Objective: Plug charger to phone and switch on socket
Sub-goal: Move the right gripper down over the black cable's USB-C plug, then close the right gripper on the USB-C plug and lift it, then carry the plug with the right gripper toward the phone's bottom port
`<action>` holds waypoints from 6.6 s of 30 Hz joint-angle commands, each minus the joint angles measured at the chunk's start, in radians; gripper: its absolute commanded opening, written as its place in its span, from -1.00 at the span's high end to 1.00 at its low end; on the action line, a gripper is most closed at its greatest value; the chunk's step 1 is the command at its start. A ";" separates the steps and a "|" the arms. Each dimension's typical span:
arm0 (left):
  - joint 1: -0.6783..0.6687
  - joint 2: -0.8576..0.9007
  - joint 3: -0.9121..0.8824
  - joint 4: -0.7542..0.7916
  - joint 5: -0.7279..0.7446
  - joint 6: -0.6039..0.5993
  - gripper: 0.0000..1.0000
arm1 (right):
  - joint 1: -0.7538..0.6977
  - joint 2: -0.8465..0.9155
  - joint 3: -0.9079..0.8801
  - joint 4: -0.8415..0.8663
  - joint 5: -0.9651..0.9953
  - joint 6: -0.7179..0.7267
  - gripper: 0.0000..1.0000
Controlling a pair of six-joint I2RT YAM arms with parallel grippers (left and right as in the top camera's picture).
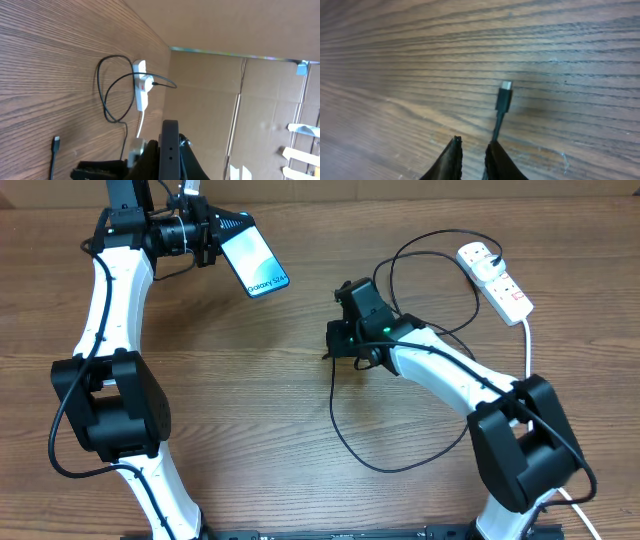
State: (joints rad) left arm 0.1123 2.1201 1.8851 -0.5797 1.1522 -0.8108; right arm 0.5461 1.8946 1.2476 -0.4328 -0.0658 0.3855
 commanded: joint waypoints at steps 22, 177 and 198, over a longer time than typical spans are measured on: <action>0.005 -0.007 0.016 0.003 0.117 0.034 0.92 | 0.009 0.134 0.010 0.111 0.084 0.034 0.70; 0.027 -0.007 0.016 0.007 0.279 0.069 0.92 | -0.052 -0.037 0.363 -0.147 -1.024 -0.018 0.92; 0.024 -0.007 0.016 0.012 0.229 0.044 0.92 | -0.052 -0.036 0.363 -0.015 -1.077 0.124 0.93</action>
State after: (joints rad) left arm 0.1387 2.1201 1.8851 -0.5743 1.3670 -0.7425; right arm 0.4908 1.8927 1.5837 -0.4526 -1.1301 0.4984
